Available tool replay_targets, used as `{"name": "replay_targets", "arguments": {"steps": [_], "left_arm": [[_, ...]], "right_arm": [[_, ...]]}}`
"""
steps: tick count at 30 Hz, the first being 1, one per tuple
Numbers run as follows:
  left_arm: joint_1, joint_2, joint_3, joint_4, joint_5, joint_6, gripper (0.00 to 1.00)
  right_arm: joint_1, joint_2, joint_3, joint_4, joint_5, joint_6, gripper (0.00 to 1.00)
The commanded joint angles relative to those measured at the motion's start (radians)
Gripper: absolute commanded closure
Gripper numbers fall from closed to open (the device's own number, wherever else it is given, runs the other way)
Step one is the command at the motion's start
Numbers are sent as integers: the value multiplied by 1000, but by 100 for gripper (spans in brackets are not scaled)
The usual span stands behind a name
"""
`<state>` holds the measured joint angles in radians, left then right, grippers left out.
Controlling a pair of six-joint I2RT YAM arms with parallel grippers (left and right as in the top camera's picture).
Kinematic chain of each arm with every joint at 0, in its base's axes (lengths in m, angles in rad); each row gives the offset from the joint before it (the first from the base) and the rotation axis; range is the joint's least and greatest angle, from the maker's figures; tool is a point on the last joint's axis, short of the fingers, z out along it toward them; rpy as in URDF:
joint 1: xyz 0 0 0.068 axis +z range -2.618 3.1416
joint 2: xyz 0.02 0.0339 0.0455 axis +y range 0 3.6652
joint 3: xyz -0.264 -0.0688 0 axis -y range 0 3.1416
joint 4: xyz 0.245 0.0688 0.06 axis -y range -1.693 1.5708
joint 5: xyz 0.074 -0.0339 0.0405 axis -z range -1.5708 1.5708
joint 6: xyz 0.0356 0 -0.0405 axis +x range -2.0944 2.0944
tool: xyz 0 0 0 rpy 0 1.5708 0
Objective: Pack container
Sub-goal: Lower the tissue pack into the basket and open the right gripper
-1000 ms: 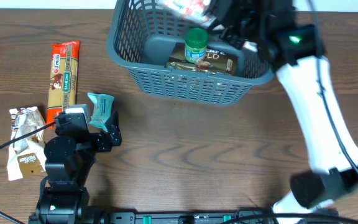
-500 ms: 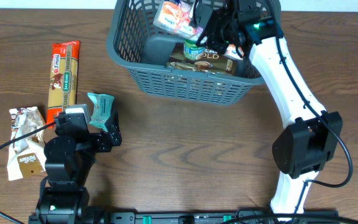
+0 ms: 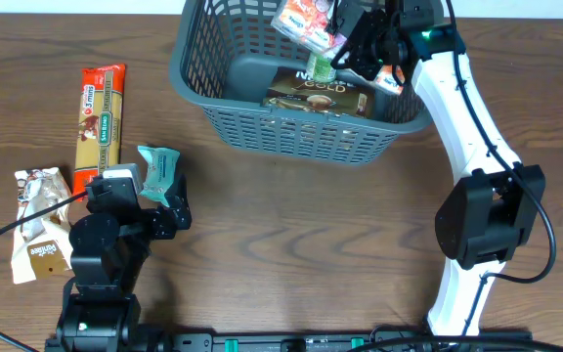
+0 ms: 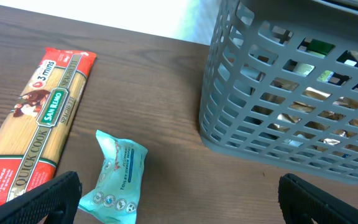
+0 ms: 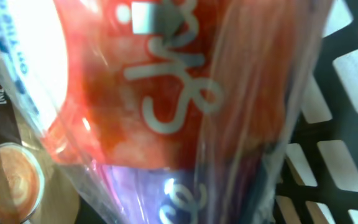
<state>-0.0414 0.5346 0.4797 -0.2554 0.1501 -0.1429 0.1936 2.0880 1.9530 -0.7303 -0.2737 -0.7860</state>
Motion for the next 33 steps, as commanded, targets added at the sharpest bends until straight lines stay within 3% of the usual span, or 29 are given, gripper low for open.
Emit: {"name": "replay_targets", "arguments": {"steps": [1, 5, 8, 9, 10, 16, 22, 30, 33], "left_arm": [[-3, -1, 28, 2, -4, -9, 2], [-3, -1, 28, 2, -4, -9, 1], [-3, -1, 28, 2, -4, -9, 2], [-3, -1, 28, 2, -4, -9, 2], [-3, -1, 28, 2, -4, -9, 2], [-3, -1, 28, 2, -4, -9, 1], [-3, 0, 27, 1, -5, -9, 2], [-3, -2, 37, -6, -5, -8, 2], [-3, 8, 130, -98, -51, -9, 1]], "right_arm": [[16, 9, 18, -21, -9, -28, 97], [31, 9, 18, -32, 10, -35, 80], [34, 9, 18, -34, 12, -34, 58], [35, 9, 18, -38, 12, -34, 39], [34, 9, 18, -42, 12, -33, 3], [35, 8, 18, -63, 31, -12, 1], [38, -24, 67, -87, 29, 153, 1], [9, -105, 478, -292, 33, 370, 1], [-66, -132, 635, -363, 81, 531, 1]]}}
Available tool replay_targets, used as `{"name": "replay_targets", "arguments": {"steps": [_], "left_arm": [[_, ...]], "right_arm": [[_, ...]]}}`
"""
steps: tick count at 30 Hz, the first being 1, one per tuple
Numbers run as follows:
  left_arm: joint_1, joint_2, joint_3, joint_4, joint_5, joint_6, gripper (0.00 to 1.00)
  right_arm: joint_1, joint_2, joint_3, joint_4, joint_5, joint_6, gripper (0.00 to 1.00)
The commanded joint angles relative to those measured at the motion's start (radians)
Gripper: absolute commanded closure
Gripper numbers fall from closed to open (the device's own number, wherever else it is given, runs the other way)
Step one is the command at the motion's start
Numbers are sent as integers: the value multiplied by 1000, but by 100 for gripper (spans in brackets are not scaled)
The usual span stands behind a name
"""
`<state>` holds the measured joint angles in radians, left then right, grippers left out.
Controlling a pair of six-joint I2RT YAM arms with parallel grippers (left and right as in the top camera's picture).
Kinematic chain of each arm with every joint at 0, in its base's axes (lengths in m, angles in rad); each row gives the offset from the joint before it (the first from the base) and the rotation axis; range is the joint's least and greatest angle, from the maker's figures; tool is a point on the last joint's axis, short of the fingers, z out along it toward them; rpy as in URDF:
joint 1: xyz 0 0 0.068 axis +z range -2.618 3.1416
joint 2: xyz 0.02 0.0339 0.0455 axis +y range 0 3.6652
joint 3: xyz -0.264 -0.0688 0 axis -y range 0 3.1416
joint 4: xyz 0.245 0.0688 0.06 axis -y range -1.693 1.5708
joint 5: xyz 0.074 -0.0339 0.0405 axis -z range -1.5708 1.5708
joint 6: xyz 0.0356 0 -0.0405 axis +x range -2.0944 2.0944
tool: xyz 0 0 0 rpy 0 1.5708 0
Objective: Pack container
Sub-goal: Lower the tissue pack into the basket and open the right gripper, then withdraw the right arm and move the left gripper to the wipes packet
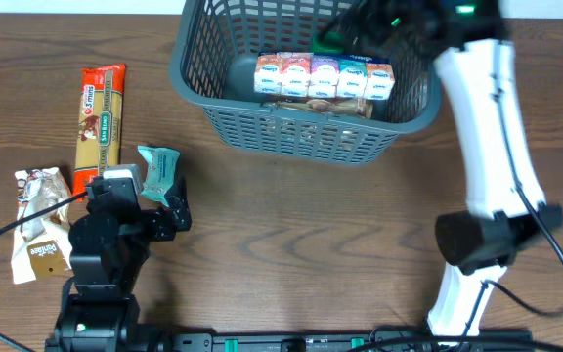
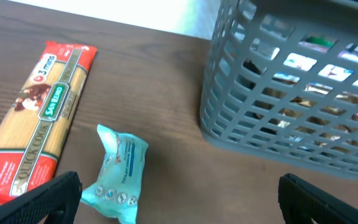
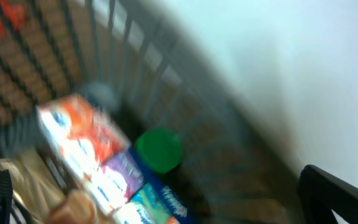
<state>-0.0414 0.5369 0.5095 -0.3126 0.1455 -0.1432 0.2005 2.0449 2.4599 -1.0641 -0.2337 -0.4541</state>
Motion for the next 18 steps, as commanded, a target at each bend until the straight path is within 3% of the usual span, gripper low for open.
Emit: {"name": "replay_targets", "arguments": {"steps": [1, 7, 11, 18], "left_arm": [[-3, 17, 149, -100, -88, -8, 1], [-2, 248, 598, -605, -280, 45, 2], [13, 470, 871, -852, -282, 45, 2], [15, 739, 1056, -961, -282, 98, 2]], "right_arm": [[-113, -98, 166, -55, 59, 264, 1], [-398, -125, 218, -286, 69, 598, 1], [-551, -93, 174, -464, 69, 690, 1], [-640, -43, -33, -518, 72, 681, 1]]}}
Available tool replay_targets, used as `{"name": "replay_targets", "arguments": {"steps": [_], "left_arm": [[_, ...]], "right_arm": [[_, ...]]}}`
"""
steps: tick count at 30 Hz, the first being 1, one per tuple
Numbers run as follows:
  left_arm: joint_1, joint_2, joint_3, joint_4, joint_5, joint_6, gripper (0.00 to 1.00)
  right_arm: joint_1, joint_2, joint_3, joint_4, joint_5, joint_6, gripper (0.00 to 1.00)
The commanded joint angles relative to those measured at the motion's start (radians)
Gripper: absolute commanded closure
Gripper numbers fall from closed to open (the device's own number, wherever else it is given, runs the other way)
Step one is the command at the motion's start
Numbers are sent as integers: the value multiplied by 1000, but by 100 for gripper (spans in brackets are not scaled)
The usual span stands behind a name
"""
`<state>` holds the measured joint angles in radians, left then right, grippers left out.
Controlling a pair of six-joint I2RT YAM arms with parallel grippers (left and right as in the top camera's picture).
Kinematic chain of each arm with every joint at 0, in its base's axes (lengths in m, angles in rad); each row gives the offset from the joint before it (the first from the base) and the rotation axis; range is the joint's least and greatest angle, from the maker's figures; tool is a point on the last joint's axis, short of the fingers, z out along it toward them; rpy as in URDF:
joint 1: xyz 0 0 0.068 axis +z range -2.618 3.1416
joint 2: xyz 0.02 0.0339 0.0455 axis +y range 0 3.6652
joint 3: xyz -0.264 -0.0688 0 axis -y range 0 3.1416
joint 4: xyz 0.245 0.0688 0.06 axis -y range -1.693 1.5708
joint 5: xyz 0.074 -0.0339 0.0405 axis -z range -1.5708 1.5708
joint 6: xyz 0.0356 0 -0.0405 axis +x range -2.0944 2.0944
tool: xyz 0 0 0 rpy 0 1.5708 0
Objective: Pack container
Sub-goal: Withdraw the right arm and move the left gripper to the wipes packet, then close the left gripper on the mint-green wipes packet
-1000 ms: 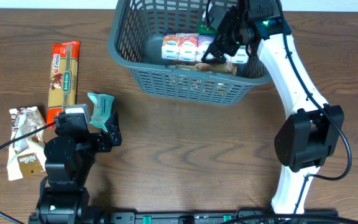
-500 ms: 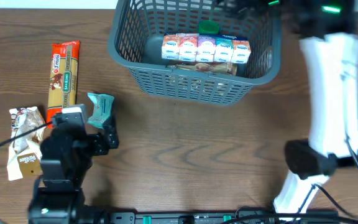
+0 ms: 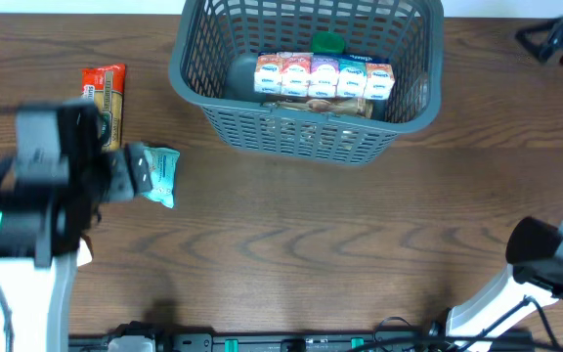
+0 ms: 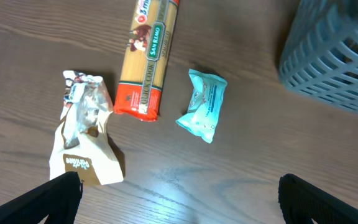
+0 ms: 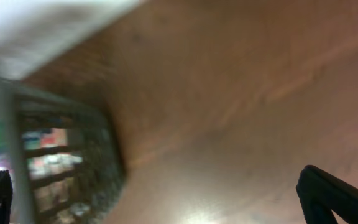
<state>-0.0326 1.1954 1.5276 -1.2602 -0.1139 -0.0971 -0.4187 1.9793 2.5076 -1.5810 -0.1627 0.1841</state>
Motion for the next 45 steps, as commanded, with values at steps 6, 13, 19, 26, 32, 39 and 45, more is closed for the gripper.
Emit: {"name": "replay_targets", "arguments": {"steps": [6, 13, 19, 26, 32, 39, 45], "left_arm": [[6, 233, 38, 6, -22, 165, 2], [6, 331, 9, 108, 46, 291, 2], [7, 363, -85, 246, 55, 364, 2], [53, 364, -308, 422, 158, 370, 2], [75, 370, -428, 525, 175, 370, 2], [76, 436, -476, 589, 185, 369, 2], [76, 541, -476, 610, 186, 369, 2]], "right_arm": [[-21, 31, -401, 128, 2, 24, 1], [2, 31, -651, 283, 1, -27, 1], [14, 31, -709, 325, 2, -71, 1], [14, 31, -709, 333, 2, -89, 1], [14, 31, -709, 340, 2, -97, 1], [14, 31, -709, 342, 2, -97, 1], [14, 31, -709, 341, 2, -109, 1]]}}
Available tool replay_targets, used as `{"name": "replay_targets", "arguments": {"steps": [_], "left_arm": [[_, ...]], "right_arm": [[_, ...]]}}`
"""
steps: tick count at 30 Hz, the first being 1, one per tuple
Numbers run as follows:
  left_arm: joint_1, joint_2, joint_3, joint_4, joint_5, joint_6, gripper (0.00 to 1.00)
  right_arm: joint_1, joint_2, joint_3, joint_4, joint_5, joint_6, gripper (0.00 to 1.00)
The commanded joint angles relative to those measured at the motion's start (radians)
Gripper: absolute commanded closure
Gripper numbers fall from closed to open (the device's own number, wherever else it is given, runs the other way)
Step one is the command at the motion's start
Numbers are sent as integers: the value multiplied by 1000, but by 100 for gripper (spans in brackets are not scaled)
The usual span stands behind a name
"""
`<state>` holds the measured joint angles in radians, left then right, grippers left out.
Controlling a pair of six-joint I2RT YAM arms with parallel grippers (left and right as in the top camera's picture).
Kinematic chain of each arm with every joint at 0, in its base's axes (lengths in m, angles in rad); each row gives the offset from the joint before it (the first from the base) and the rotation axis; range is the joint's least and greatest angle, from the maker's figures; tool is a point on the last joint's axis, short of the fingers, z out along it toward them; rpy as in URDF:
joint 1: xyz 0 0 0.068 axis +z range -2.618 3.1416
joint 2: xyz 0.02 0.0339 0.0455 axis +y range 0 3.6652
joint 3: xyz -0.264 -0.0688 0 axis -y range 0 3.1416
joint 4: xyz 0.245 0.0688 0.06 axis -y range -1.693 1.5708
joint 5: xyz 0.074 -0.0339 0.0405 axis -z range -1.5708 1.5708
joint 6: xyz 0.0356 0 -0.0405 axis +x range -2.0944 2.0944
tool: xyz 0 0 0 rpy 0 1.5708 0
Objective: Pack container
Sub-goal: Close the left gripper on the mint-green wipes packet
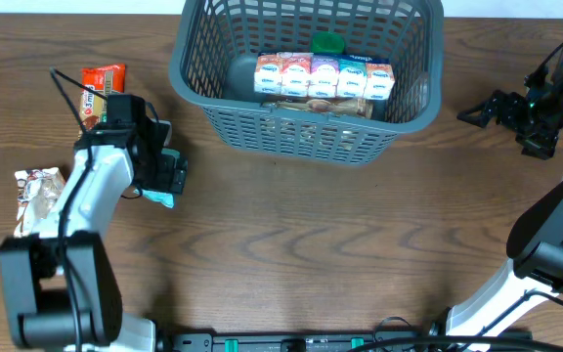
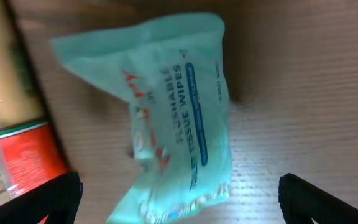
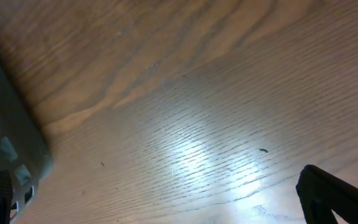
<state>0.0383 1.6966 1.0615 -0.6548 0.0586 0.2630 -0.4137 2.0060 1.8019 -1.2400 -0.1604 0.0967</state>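
The grey basket (image 1: 306, 132) stands at the back centre and holds a row of small cartons (image 1: 324, 76), a green lid (image 1: 327, 43) and a coffee pack (image 1: 321, 106). A teal wipes pack (image 2: 179, 121) lies on the table left of the basket. My left gripper (image 1: 169, 174) is open right over it, one finger on each side (image 2: 179, 208). My right gripper (image 1: 482, 110) is open over bare table to the right of the basket, with nothing between its fingers (image 3: 166, 199).
A red pasta packet (image 1: 101, 83) lies behind my left arm, and its end shows beside the wipes (image 2: 14, 155). A brown-and-white snack bag (image 1: 35, 196) lies at the far left. The basket's corner (image 3: 8, 149) sits at the left of the right wrist view.
My left gripper was high above the packets on the left and is now low, straddling the wipes pack. My right gripper has come from the far back right corner to just right of the basket.
My right gripper held the row of cartons over the basket while the left arm rested near the front. Then the cartons lay in the basket and the right gripper was open. The right arm drew off to the right, and the left gripper went to the wipes.
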Motion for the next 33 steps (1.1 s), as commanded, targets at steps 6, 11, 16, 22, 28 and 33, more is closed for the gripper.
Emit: {"name": "replay_targets", "arguments": {"steps": [6, 11, 16, 22, 28, 33], "left_arm": [[5, 94, -10, 22, 14, 9, 2], [5, 101, -11, 47, 13, 10, 4], [5, 101, -11, 66, 13, 10, 18], [5, 101, -11, 66, 13, 9, 23], [5, 106, -11, 67, 13, 10, 31], [5, 125, -11, 66, 13, 10, 59]], "right_arm": [[10, 5, -3, 0, 0, -25, 1], [10, 5, -3, 0, -1, -24, 1], [10, 5, -3, -2, -1, -27, 1], [10, 5, -3, -6, -1, -27, 1], [10, 5, -3, -10, -1, -27, 1], [10, 5, -3, -13, -1, -27, 1]]}}
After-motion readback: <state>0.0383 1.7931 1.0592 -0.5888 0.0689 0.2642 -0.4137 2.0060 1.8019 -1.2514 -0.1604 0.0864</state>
